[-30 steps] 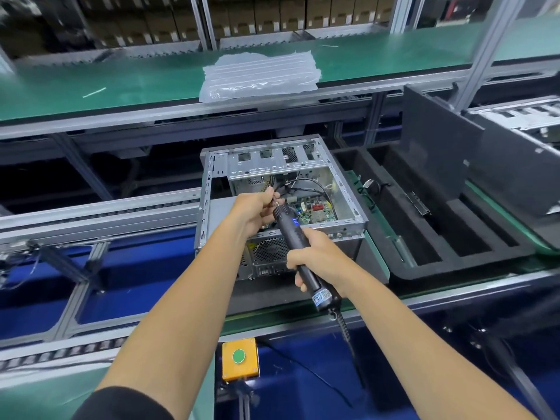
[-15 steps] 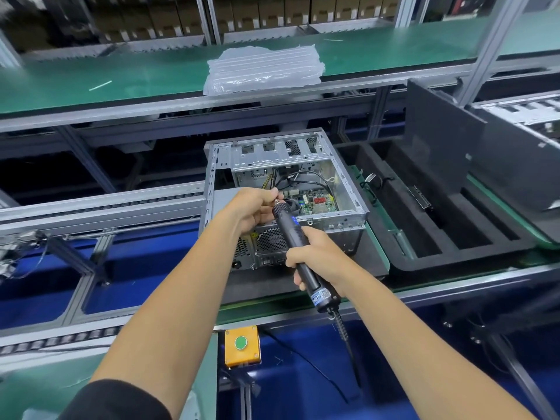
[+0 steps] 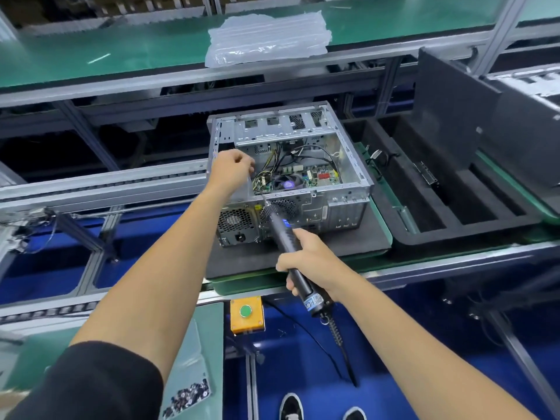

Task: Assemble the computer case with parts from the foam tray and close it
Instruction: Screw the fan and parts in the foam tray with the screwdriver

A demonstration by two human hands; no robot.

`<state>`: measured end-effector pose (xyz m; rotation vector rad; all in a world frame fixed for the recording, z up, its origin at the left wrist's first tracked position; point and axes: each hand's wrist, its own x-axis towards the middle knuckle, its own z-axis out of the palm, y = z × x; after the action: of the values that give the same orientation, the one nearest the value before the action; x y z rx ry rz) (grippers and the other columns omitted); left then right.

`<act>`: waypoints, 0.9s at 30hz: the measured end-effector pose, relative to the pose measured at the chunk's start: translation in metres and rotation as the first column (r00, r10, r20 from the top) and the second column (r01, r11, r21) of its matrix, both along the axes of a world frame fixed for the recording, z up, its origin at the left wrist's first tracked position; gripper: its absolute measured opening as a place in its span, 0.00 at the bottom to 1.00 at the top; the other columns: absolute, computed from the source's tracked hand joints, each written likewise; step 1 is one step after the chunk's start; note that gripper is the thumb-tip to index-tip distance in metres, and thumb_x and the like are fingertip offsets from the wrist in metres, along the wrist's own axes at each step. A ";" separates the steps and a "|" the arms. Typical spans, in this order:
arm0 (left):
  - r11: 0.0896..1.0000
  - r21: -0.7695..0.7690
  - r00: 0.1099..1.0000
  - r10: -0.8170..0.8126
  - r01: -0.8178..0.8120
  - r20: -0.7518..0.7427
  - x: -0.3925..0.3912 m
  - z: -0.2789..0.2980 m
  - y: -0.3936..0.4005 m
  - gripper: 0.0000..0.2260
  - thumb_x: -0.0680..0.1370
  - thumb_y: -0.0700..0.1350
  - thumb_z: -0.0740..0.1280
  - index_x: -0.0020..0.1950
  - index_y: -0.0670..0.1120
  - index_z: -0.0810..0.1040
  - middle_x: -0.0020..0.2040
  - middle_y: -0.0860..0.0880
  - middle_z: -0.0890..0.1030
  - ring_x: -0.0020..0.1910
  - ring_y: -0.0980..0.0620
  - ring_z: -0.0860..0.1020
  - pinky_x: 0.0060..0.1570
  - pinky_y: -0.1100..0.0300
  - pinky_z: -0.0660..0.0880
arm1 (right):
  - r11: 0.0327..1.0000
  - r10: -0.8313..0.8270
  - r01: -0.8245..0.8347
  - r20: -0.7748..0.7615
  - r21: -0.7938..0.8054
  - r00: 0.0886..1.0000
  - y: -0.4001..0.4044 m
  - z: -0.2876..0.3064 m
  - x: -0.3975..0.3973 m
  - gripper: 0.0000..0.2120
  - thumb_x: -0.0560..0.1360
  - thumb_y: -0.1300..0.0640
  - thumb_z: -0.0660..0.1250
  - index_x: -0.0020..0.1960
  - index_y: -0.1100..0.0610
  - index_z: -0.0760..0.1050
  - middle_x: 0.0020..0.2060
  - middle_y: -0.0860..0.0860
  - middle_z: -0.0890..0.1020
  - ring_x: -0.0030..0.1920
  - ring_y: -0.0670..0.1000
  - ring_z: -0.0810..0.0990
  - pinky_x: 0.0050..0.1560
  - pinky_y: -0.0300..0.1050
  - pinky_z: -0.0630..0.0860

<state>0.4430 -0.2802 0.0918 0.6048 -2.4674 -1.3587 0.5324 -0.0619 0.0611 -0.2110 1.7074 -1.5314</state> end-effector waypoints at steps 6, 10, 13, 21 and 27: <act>0.900 -0.274 0.921 -0.257 0.338 0.293 0.000 -0.013 0.016 0.15 0.82 0.44 0.54 0.48 0.45 0.80 0.45 0.47 0.81 0.37 0.50 0.74 0.39 0.59 0.71 | 0.999 0.000 0.001 -0.018 0.054 1.000 -0.002 -0.008 0.006 0.40 0.72 0.65 0.68 0.78 0.54 0.52 0.49 0.57 0.75 0.25 0.52 0.78 0.28 0.44 0.76; 0.825 -0.406 0.890 -0.231 0.394 0.394 0.005 -0.022 0.014 0.14 0.81 0.45 0.54 0.43 0.47 0.77 0.31 0.57 0.74 0.39 0.49 0.73 0.50 0.56 0.65 | 0.998 0.010 -0.009 -0.020 0.054 1.000 0.002 -0.007 0.009 0.35 0.70 0.64 0.67 0.73 0.50 0.58 0.45 0.59 0.77 0.27 0.52 0.78 0.29 0.45 0.77; 0.854 -0.343 0.890 -0.257 0.392 0.378 0.005 -0.022 0.011 0.13 0.82 0.45 0.55 0.41 0.44 0.73 0.28 0.58 0.71 0.30 0.58 0.70 0.40 0.60 0.64 | 0.998 0.012 -0.010 -0.018 0.065 1.000 0.004 -0.008 0.012 0.34 0.71 0.64 0.67 0.72 0.48 0.59 0.45 0.59 0.77 0.27 0.53 0.78 0.29 0.45 0.76; 0.882 -0.186 0.873 -0.358 0.432 0.332 0.016 -0.015 0.005 0.17 0.82 0.43 0.56 0.35 0.44 0.75 0.23 0.48 0.66 0.27 0.52 0.63 0.36 0.59 0.65 | 0.998 0.038 -0.037 -0.017 0.050 0.999 0.003 -0.008 0.016 0.33 0.71 0.64 0.67 0.70 0.46 0.60 0.47 0.59 0.77 0.28 0.53 0.77 0.29 0.45 0.76; 0.874 -0.186 0.865 -0.374 0.450 0.334 0.016 -0.015 0.002 0.13 0.81 0.43 0.57 0.37 0.42 0.71 0.35 0.43 0.73 0.32 0.51 0.66 0.33 0.65 0.67 | 0.998 0.054 -0.053 -0.028 0.017 0.998 0.003 -0.010 0.017 0.19 0.70 0.64 0.67 0.50 0.42 0.67 0.41 0.58 0.76 0.27 0.53 0.76 0.28 0.45 0.76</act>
<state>0.4586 -0.2785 0.0770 0.2221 -3.0878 -1.1043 0.5495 -0.0586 0.0509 -0.2690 1.7218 -1.4817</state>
